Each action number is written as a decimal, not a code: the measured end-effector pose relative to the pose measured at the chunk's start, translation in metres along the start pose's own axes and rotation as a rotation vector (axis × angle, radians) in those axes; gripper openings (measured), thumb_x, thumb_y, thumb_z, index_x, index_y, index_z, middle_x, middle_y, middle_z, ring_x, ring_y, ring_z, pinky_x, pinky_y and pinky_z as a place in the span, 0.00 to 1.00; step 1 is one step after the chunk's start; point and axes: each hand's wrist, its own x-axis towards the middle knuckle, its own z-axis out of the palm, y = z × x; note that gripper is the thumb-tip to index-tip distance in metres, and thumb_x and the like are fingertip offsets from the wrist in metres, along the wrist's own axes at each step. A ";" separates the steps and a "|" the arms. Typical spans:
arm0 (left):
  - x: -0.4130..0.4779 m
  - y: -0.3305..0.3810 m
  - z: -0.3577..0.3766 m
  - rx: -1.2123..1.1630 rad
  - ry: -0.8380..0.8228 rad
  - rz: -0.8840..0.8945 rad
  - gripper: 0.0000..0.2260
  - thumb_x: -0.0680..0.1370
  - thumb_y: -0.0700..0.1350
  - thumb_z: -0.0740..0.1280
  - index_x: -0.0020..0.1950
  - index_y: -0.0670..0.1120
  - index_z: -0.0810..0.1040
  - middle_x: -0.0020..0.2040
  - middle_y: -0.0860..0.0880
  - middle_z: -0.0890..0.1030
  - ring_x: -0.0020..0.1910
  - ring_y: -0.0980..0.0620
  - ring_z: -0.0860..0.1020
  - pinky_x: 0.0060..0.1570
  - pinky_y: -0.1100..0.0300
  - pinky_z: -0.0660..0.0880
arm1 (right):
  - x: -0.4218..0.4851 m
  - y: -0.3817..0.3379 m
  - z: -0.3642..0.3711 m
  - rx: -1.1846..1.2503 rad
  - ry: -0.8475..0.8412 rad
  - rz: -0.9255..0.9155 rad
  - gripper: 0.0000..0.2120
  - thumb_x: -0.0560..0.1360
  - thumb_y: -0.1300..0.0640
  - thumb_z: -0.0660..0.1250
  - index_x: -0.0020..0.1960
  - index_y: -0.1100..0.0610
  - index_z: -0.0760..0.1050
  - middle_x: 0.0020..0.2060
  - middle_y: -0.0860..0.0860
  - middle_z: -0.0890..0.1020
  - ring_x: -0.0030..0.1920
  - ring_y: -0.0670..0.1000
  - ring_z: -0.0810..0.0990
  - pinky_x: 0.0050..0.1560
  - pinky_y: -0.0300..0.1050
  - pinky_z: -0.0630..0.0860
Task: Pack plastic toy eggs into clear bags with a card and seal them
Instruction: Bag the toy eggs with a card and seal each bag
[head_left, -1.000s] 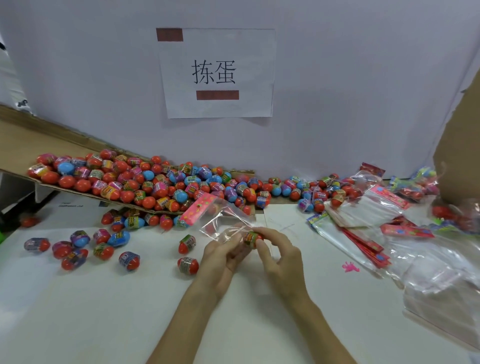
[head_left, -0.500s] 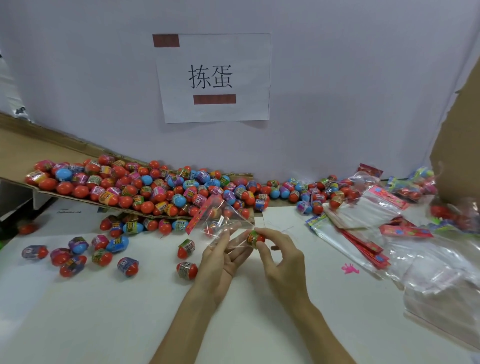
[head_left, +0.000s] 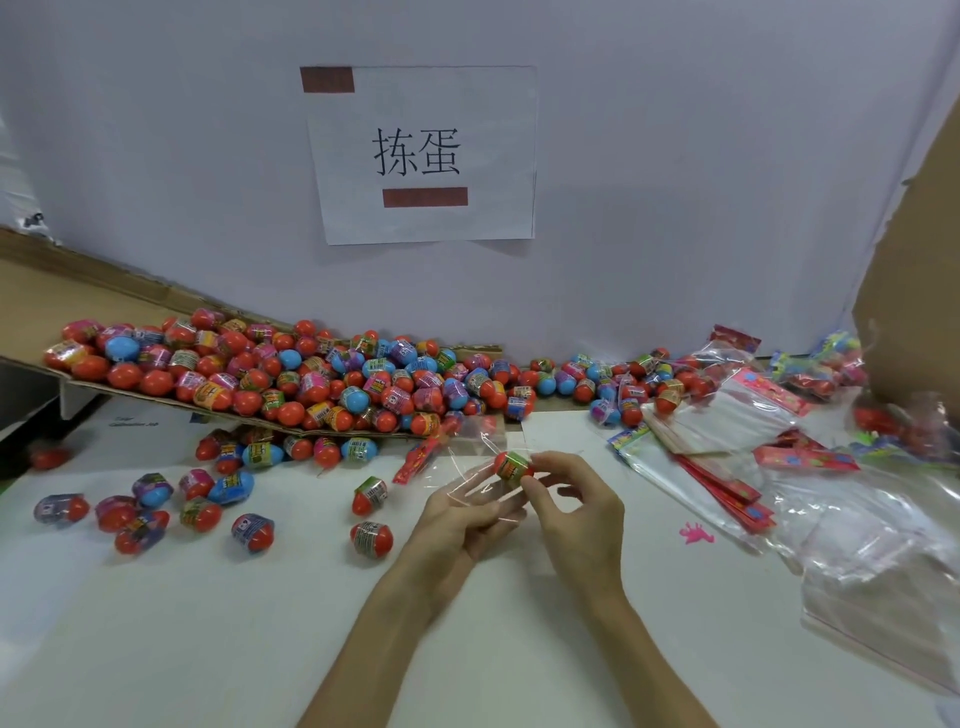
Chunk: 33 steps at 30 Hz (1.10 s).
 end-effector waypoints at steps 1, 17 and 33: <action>0.000 0.000 0.000 0.005 -0.007 0.000 0.22 0.79 0.25 0.61 0.71 0.39 0.75 0.65 0.38 0.82 0.65 0.40 0.81 0.55 0.55 0.82 | 0.000 0.000 0.000 -0.005 0.001 0.003 0.11 0.73 0.62 0.77 0.49 0.48 0.83 0.45 0.40 0.85 0.48 0.46 0.83 0.49 0.39 0.77; -0.001 0.000 0.006 -0.059 -0.009 0.010 0.35 0.72 0.16 0.52 0.73 0.40 0.72 0.66 0.36 0.81 0.65 0.34 0.80 0.66 0.46 0.76 | -0.002 -0.005 -0.001 -0.008 -0.010 0.036 0.10 0.73 0.62 0.77 0.46 0.47 0.83 0.42 0.39 0.85 0.46 0.46 0.83 0.47 0.37 0.76; -0.008 -0.002 0.010 0.026 -0.146 -0.033 0.32 0.72 0.20 0.59 0.72 0.42 0.76 0.68 0.37 0.80 0.67 0.36 0.79 0.65 0.47 0.78 | -0.005 -0.007 0.004 -0.125 -0.050 -0.116 0.08 0.74 0.57 0.75 0.51 0.45 0.86 0.44 0.42 0.78 0.50 0.47 0.75 0.51 0.53 0.76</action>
